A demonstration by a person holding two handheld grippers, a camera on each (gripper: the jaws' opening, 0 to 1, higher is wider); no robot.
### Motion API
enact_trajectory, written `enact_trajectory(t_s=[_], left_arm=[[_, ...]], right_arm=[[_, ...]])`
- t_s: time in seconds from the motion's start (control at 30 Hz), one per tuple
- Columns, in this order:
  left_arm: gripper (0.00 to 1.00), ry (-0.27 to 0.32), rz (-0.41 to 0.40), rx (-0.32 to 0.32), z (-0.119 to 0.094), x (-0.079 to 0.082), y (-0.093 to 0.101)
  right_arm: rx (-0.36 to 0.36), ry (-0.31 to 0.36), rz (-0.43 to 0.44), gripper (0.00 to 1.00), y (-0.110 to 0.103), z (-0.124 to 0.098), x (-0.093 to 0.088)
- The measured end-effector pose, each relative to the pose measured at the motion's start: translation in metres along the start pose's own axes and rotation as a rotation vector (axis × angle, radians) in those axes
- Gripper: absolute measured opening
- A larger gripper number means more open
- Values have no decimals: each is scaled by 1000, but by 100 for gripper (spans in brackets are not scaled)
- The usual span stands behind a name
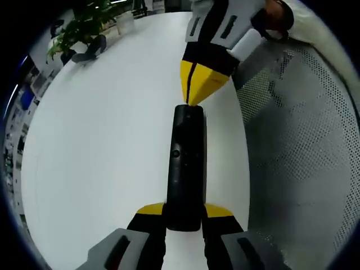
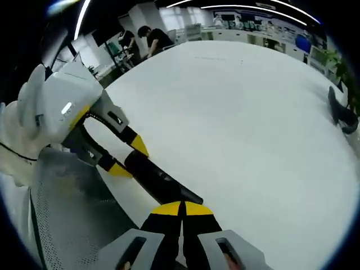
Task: Press the specified remote control buttons in sequence, fully releasing each button before pressing the next.
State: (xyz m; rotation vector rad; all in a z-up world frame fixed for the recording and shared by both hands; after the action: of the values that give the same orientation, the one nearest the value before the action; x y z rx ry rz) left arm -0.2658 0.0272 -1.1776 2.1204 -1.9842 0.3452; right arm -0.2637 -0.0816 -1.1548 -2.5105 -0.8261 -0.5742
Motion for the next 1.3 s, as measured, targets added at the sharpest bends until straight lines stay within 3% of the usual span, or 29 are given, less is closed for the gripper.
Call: enact_trajectory(t_s=[0.6, 0.9, 1.13, 1.3], left_arm=[[22, 13, -42, 6, -1, 0, 12], [22, 55, -52, 10, -1, -1, 11], [22, 131, -47, 19, -2, -3, 12], [22, 144, -35, 19, -1, -2, 12]], right_arm=[[24, -57, 33, 0, 0, 5, -11], [19, -59, 55, 0, 0, 6, -12], [-15, -48, 53, 0, 0, 7, -11], [-19, -42, 58, 0, 1, 7, -10]])
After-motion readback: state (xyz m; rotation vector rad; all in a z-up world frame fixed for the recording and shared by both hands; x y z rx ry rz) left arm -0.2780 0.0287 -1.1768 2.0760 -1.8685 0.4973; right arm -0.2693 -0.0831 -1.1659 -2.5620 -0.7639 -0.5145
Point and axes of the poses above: the point that each gripper's makers call its tool centre point, and the gripper's own axes: z roughly forward along the fingers, y roughly to its right, x roughly out of its top, the point moved 2 cm from there along -z, roughly backward along the fingers, and after that the axes turned 1 degree about y, right-handed, at the moved point
